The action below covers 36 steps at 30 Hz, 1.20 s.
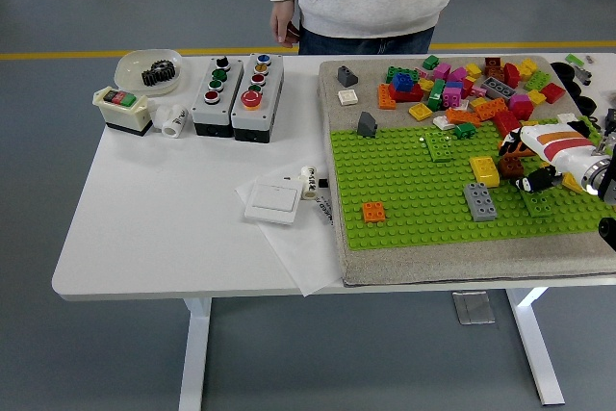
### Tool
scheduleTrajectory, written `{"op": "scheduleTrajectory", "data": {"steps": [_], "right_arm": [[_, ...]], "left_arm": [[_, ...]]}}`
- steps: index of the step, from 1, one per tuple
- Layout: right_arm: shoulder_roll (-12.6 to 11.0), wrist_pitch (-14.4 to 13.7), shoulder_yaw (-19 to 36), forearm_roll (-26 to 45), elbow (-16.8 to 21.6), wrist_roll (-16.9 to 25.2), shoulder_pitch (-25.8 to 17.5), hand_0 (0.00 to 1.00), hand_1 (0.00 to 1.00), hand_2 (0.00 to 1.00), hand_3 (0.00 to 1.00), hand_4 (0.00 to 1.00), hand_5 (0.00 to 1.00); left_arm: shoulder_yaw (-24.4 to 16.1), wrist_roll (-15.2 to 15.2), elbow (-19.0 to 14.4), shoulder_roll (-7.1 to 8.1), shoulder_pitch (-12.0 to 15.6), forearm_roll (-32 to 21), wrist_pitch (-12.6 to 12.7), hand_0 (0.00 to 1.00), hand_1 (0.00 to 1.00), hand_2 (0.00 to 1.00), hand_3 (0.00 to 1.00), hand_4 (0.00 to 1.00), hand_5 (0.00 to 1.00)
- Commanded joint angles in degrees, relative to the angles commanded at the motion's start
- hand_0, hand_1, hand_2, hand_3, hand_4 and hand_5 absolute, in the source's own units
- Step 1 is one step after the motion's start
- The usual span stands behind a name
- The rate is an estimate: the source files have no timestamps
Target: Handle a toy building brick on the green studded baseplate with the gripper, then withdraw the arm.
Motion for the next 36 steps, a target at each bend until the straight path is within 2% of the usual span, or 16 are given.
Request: {"op": "scheduleTrajectory", "data": {"steps": [26, 36], "right_arm": [[1.4, 0.0, -2.3, 2.3, -2.6, -0.2, -0.4, 0.626, 0.645, 0.657, 0.632, 0.813, 0.158], [1.5, -1.7, -2.3, 3.7, -2.3, 0.1, -0.2, 0.626, 0.644, 0.647, 0.614, 0.790, 0.190]], "left_arm": [[-0.5, 0.9, -0.5, 0.20, -0.4, 1.8, 0.1, 0.831, 0.832, 0.808, 0.656, 0.723, 0.617], [-0.9, 1.1, -0.6, 0.29, -0.7, 2.5, 0.1, 0.833, 0.832, 0.809, 0.656, 0.723, 0.619]]}}
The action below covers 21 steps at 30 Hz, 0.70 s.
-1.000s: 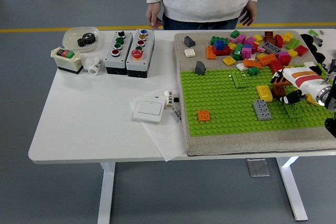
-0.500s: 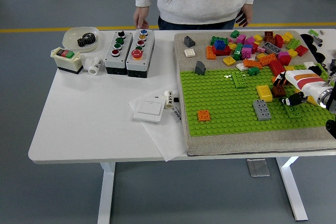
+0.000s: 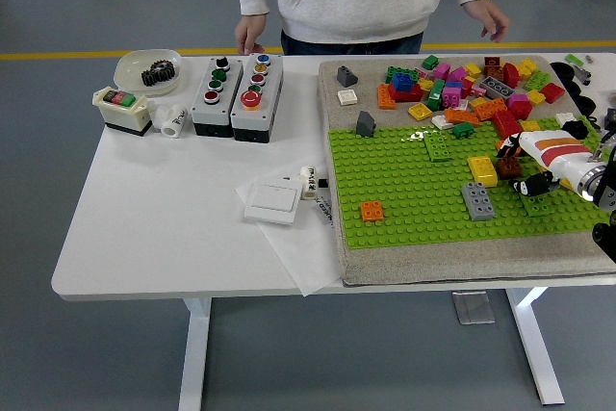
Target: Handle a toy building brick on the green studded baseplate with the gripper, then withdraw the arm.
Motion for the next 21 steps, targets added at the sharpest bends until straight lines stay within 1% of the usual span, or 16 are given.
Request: {"op": "scheduleTrajectory", "data": {"steps": [1, 6, 7, 18, 19, 21], "right_arm": [[0.0, -0.3, 0.0, 0.2, 0.0, 0.1, 0.0, 0.608, 0.633, 0.621, 0.570, 0.757, 0.251], [-0.1, -0.7, 0.2, 0.5, 0.2, 0.2, 0.1, 0.608, 0.633, 0.621, 0.570, 0.757, 0.251], [-0.1, -0.6, 0.1, 0.5, 0.2, 0.2, 0.1, 0.580, 0.600, 0.588, 0.532, 0.736, 0.299], [-0.2, -0.3, -0.2, 0.8, -0.2, 0.0, -0.2, 0.575, 0.590, 0.584, 0.531, 0.728, 0.298], [-0.2, -0.2, -0.2, 0.8, -0.2, 0.0, -0.2, 0.579, 0.623, 0.610, 0.552, 0.748, 0.282], [-0.2, 0.1, -0.2, 1.0, -0.3, -0.1, -0.2, 0.579, 0.623, 0.610, 0.552, 0.748, 0.282]], "left_arm": [[0.0, 0.0, 0.0, 0.00, 0.0, 0.1, 0.0, 0.832, 0.832, 0.809, 0.656, 0.722, 0.619], [-0.1, 0.0, 0.0, -0.03, -0.1, 0.1, 0.0, 0.832, 0.832, 0.809, 0.656, 0.722, 0.619], [-0.1, 0.0, 0.0, -0.04, -0.1, 0.1, 0.0, 0.833, 0.833, 0.809, 0.657, 0.721, 0.619], [0.0, 0.1, -0.1, -0.08, -0.3, 0.0, 0.0, 0.833, 0.834, 0.809, 0.657, 0.722, 0.623], [0.0, 0.1, -0.1, -0.08, -0.3, 0.0, 0.0, 0.833, 0.833, 0.809, 0.656, 0.721, 0.623], [0.0, 0.1, -0.1, -0.06, -0.4, 0.1, -0.1, 0.833, 0.833, 0.809, 0.656, 0.721, 0.623]]}}
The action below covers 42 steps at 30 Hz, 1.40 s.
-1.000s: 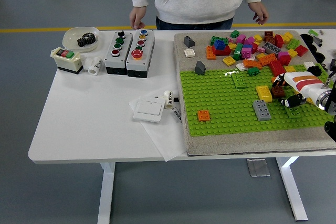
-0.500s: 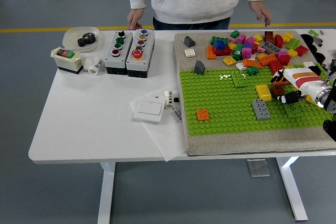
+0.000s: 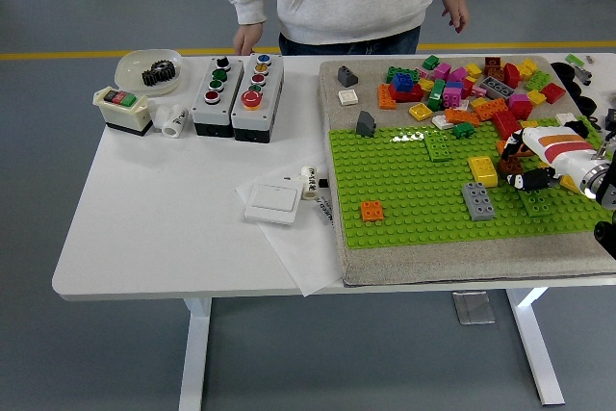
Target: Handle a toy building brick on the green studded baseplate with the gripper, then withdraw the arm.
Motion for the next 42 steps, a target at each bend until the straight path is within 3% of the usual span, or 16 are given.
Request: {"op": "scheduleTrajectory", "data": {"steps": [42], "right_arm": [[-0.7, 0.3, 1.5, -2.9, 0.2, -0.2, -0.4, 0.581, 0.630, 0.646, 0.623, 0.760, 0.235]], "left_arm": [[-1.5, 0.6, -0.1, 0.07, -0.1, 2.3, -0.1, 0.829, 0.832, 0.809, 0.657, 0.719, 0.627]]}}
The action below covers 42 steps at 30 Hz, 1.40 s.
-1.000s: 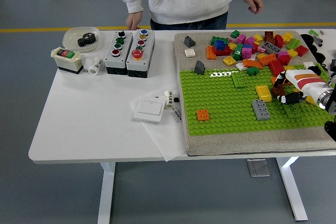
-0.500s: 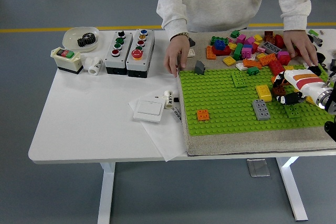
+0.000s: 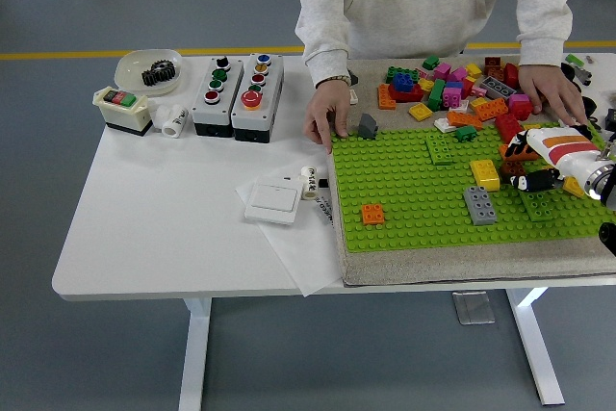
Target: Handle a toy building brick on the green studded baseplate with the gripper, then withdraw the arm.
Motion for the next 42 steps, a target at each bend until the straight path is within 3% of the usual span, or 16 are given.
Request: {"op": "scheduleTrajectory", "data": {"steps": [21, 42], "right_arm": [[-3.5, 1.5, 2.7, -6.8, 4.7, 0.2, 0.2, 0.585, 0.634, 0.654, 0.644, 0.779, 0.208], [-3.9, 0.9, 1.0, -7.2, 3.9, 0.4, -0.2, 0.587, 0.638, 0.664, 0.654, 0.787, 0.206]], "left_arm": [[0.5, -0.5, 0.2, 0.02, 0.5, -0.9, 0.0, 0.828, 0.831, 0.809, 0.655, 0.720, 0.631], [0.2, -0.2, 0.1, 0.00, 0.4, -0.3, 0.0, 0.826, 0.831, 0.809, 0.657, 0.717, 0.631]]}}
